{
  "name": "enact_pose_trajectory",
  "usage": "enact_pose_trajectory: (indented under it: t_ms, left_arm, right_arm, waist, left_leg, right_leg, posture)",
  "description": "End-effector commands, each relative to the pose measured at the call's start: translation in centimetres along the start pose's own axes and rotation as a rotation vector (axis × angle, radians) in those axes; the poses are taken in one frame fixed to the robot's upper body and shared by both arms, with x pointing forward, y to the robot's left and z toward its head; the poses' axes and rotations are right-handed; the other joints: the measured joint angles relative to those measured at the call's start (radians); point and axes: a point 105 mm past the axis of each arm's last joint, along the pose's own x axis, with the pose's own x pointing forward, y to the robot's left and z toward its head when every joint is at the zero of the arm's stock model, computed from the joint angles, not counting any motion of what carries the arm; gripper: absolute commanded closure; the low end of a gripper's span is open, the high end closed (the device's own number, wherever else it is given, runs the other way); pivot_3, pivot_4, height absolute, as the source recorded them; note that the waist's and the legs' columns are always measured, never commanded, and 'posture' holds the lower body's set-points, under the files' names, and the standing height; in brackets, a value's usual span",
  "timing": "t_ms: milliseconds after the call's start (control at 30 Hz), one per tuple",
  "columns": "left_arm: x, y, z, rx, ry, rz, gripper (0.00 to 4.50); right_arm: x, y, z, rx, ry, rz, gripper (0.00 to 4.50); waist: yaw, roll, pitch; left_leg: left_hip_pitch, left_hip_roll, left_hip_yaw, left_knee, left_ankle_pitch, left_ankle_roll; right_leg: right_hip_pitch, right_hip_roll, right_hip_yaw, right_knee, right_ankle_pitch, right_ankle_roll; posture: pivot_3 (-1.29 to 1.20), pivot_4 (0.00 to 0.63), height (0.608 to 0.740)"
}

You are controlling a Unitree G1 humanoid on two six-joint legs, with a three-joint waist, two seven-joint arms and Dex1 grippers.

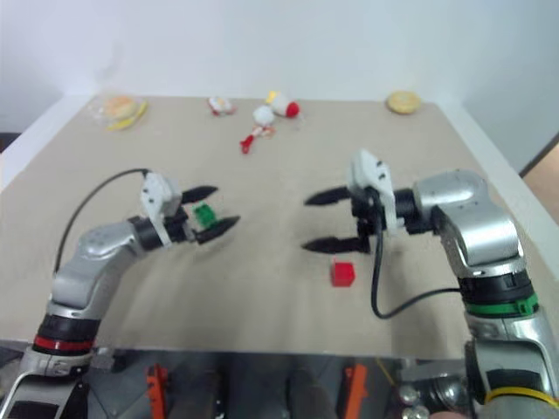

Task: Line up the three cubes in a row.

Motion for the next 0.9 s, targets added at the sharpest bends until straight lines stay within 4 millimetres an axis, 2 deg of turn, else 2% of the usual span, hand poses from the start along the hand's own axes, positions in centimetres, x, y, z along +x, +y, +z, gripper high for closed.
enact_pose_trajectory:
  t_ms: [33,267,500,633,800,833,900]
  left_arm:
    - [-0.6,1.8,0.0,0.036,0.034,0.060,0.00]
    - [0.1,4.4,-2.7,0.031,0.175,0.079,0.00]
    - [2.0,4.2,-4.3,0.004,0.268,0.014,0.00]
    - [2.2,3.9,-5.2,-0.009,0.312,-0.010,0.00]
    - [2.3,4.4,-5.7,-0.013,0.337,0.016,0.00]
    - [2.4,4.5,-5.8,-0.012,0.341,0.019,0.54]
    - [2.4,4.5,-5.8,-0.011,0.347,0.018,1.14]
  right_arm:
    - [0.7,-0.4,1.7,-0.040,-0.054,-0.049,0.02]
    - [2.3,-0.5,1.6,-0.043,-0.050,-0.034,0.02]
    - [2.7,-0.5,1.3,-0.048,-0.036,-0.047,0.02]
    - [2.4,-0.5,1.3,-0.046,-0.035,-0.070,0.02]
    - [2.0,-0.5,1.3,-0.043,-0.035,-0.089,0.02]
    - [2.0,-0.5,1.3,-0.043,-0.033,-0.092,0.00]
    - [1.9,-0.5,1.3,-0.043,-0.030,-0.095,0.00]
  waist:
    - [0.002,0.000,0.000]
    - [0.001,0.000,0.000]
    - [0.001,-0.001,0.000]
    - [0.001,-0.001,0.000]
    - [0.001,-0.001,0.000]
    - [0.001,-0.001,0.000]
    - [0.001,-0.001,0.000]
  left_leg:
    - [0.000,0.000,0.000,0.000,0.000,0.000]
    - [-0.004,-0.001,0.000,0.001,0.000,0.000]
    - [-0.006,-0.001,-0.001,-0.001,0.000,0.000]
    - [-0.007,-0.001,-0.001,-0.003,0.000,0.000]
    - [-0.007,-0.001,-0.001,-0.004,0.000,0.000]
    - [-0.008,-0.001,-0.001,-0.004,0.000,0.000]
    - [-0.008,-0.001,-0.001,-0.004,0.000,0.000]
  right_leg:
    - [0.000,0.000,0.000,0.000,0.000,0.000]
    - [-0.003,0.000,0.000,0.000,0.000,0.000]
    - [-0.004,0.000,-0.001,0.000,0.001,0.004]
    - [-0.007,0.000,-0.001,0.000,0.000,0.003]
    - [-0.009,0.000,-0.001,0.004,-0.001,0.002]
    - [-0.010,0.000,-0.001,0.005,-0.001,0.002]
    - [-0.010,0.000,-0.001,0.006,-0.002,0.002]
  posture:
    - [0.00,0.150,0.737]
    - [0.00,0.150,0.737]
    - [0.00,0.150,0.737]
    - [0.00,0.150,0.737]
    - [0.00,0.150,0.737]
    - [0.00,0.150,0.737]
    - [0.00,0.150,0.737]
